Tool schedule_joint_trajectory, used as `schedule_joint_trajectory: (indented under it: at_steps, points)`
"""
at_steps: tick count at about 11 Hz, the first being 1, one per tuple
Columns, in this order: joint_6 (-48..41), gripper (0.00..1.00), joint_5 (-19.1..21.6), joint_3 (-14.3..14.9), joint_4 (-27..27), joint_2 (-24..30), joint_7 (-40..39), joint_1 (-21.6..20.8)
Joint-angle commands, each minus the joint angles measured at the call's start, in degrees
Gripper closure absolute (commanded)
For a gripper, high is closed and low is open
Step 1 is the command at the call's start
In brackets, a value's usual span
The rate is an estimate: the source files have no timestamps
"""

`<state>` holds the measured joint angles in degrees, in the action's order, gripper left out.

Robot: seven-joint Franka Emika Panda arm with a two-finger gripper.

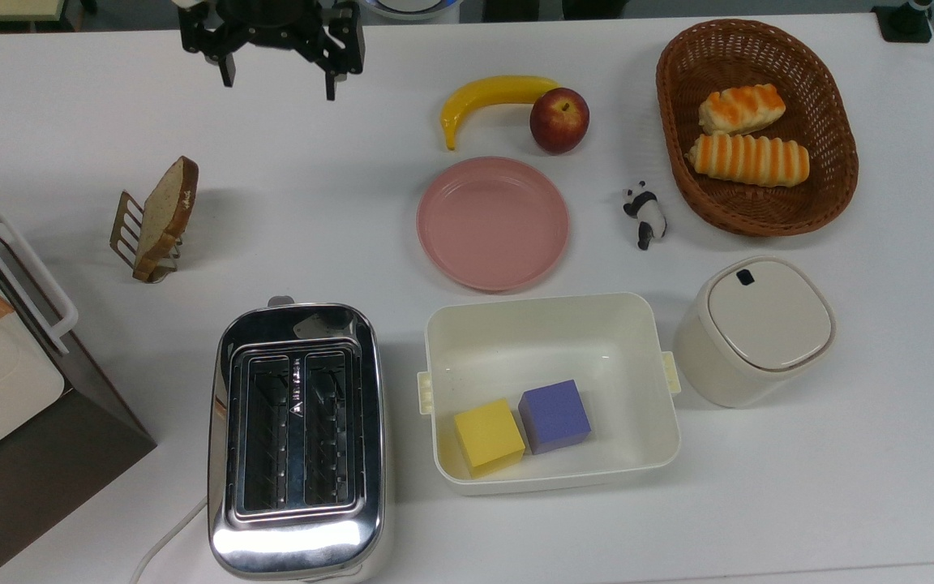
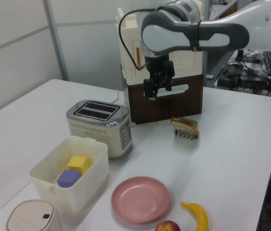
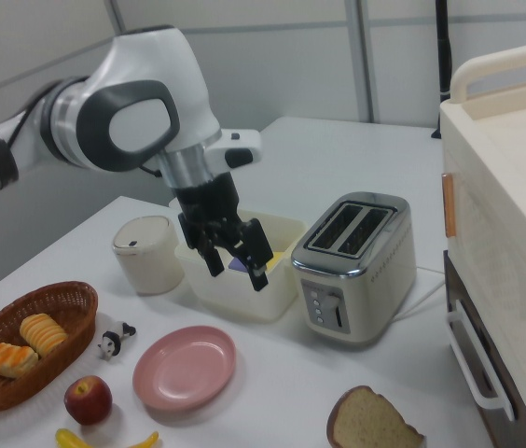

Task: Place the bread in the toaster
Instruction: 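Move the gripper over to the bread slice in the metal rack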

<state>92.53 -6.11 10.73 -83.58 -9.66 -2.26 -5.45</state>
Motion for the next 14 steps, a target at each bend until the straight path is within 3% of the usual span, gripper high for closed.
schedule_joint_trajectory:
  at_steps: [1, 3, 5, 8, 11, 12, 14]
  points:
    - [13.32, 0.00, -2.07, 0.52, -17.42, 10.40, -1.52, -0.70]
    - [19.77, 0.00, -5.91, 0.43, -28.61, 16.40, -1.52, -0.70]
    - [27.40, 0.00, -9.70, 0.43, -36.53, 17.83, -1.52, 0.61]
    - [37.95, 0.00, -13.48, 0.34, -42.44, 16.00, -1.52, 5.87]
    - [42.55, 0.00, -16.55, 0.34, -42.81, 10.20, -1.61, 9.14]
    - [43.69, 0.05, -17.61, 0.34, -42.81, 8.53, -1.61, 10.19]
    - [47.29, 0.30, -18.41, 0.34, -42.46, 5.54, -1.61, 11.16]
